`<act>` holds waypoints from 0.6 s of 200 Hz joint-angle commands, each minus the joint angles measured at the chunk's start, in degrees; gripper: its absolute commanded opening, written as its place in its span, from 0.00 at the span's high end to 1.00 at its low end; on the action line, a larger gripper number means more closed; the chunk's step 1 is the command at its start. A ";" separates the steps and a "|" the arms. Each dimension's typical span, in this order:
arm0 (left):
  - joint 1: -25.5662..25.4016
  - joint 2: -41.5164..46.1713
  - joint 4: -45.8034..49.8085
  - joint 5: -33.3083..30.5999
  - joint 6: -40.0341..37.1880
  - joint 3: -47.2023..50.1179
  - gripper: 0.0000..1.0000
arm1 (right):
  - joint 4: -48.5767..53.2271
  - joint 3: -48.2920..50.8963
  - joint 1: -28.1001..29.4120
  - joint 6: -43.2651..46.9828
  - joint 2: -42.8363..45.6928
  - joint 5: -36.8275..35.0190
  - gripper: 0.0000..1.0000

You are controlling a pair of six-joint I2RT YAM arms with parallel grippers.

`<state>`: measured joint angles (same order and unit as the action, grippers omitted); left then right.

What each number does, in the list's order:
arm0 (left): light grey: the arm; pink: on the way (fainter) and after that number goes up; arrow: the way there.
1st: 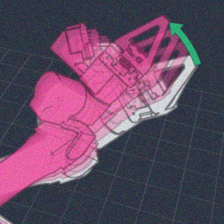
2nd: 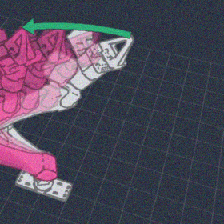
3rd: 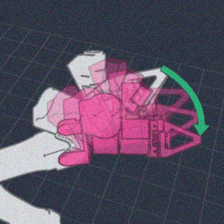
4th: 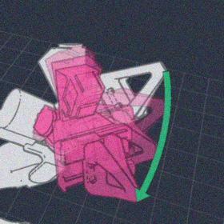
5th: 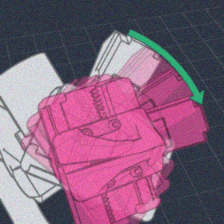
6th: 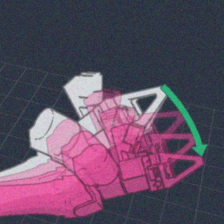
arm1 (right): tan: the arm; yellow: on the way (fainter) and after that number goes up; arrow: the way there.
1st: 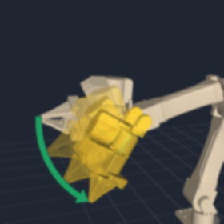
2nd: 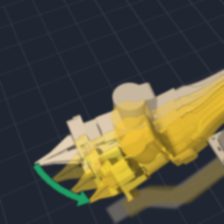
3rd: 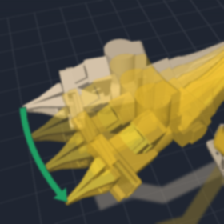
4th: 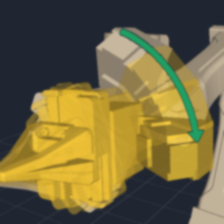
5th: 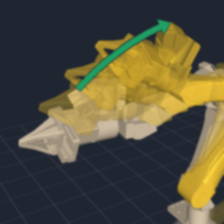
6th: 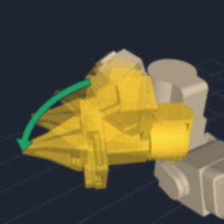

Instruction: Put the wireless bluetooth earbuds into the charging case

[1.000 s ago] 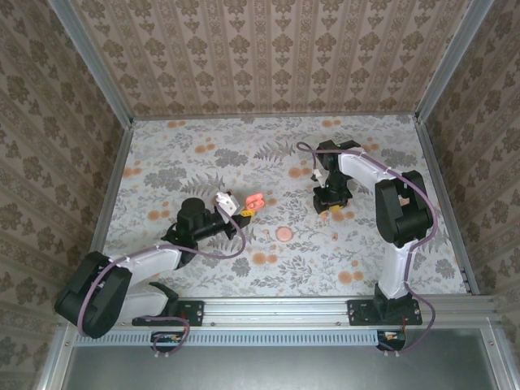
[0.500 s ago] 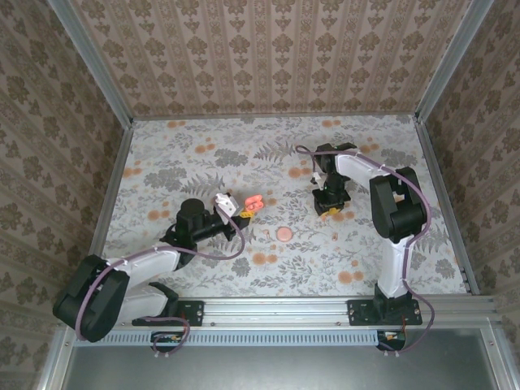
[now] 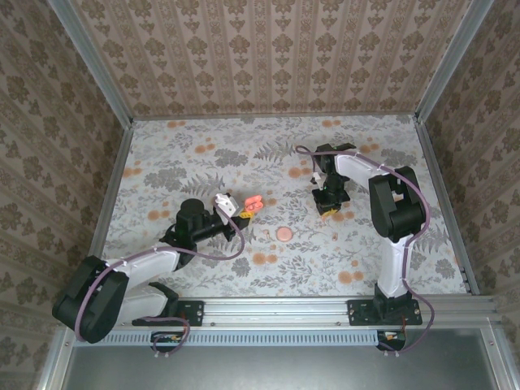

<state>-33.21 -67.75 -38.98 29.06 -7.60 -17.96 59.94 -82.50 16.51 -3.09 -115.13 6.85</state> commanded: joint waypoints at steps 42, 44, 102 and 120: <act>0.09 -4.26 -5.10 0.65 1.24 -0.37 0.82 | -2.74 1.46 1.86 -3.50 9.11 -1.52 0.89; 0.04 -4.53 -5.42 0.60 1.30 -0.40 0.82 | -2.93 1.55 1.97 -3.70 9.41 -1.59 0.89; -2.32 -15.53 -14.97 -0.01 5.78 -3.67 0.82 | -12.15 4.59 6.76 -9.63 18.64 -4.52 0.90; -3.24 -19.10 -17.97 -0.31 7.46 -5.15 0.83 | -15.88 5.95 8.69 -11.58 20.59 -5.59 0.90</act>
<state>-35.38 -83.55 -49.58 28.97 -3.75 -20.21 49.71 -78.59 23.09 -10.41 -97.58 4.12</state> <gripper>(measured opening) 0.192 0.103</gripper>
